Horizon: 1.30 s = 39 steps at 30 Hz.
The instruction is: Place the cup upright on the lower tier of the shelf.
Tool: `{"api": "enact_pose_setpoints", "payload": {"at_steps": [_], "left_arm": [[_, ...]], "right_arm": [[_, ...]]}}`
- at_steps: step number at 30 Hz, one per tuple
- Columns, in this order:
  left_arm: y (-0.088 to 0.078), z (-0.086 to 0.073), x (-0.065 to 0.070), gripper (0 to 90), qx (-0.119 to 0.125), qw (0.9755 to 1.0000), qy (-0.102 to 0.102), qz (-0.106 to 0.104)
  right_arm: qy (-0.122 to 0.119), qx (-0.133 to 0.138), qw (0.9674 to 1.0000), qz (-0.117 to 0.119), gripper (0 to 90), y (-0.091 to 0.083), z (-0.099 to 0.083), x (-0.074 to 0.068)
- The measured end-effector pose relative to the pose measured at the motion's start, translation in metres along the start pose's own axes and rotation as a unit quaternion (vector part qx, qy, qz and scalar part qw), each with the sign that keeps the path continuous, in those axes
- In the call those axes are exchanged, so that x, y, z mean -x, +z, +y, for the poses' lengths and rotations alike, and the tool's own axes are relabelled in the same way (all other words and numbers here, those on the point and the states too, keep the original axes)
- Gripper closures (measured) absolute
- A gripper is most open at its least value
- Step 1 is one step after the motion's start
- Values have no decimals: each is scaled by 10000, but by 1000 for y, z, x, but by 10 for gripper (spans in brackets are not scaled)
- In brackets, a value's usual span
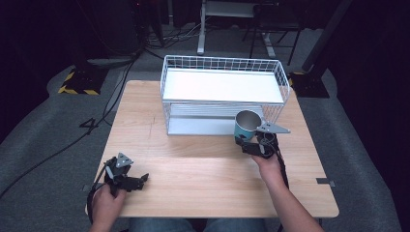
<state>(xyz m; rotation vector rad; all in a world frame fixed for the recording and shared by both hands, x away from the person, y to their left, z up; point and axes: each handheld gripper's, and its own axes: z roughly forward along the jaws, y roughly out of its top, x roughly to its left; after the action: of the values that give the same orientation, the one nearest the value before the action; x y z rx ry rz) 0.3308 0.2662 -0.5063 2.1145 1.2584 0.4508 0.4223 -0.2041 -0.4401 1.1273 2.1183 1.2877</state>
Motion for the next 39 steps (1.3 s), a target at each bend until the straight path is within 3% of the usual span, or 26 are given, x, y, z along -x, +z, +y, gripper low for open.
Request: {"api": "enact_pose_setpoints", "payload": {"at_steps": [14,39], "left_arm": [[0,0,0,0,-3,10000,9,-6],[0,0,0,0,-4,10000,7,-10]], "right_arm": [[-4,-26,10000,8,245,47,12,-12],[81,50,9997,-223,245,114,25,-10]]}}
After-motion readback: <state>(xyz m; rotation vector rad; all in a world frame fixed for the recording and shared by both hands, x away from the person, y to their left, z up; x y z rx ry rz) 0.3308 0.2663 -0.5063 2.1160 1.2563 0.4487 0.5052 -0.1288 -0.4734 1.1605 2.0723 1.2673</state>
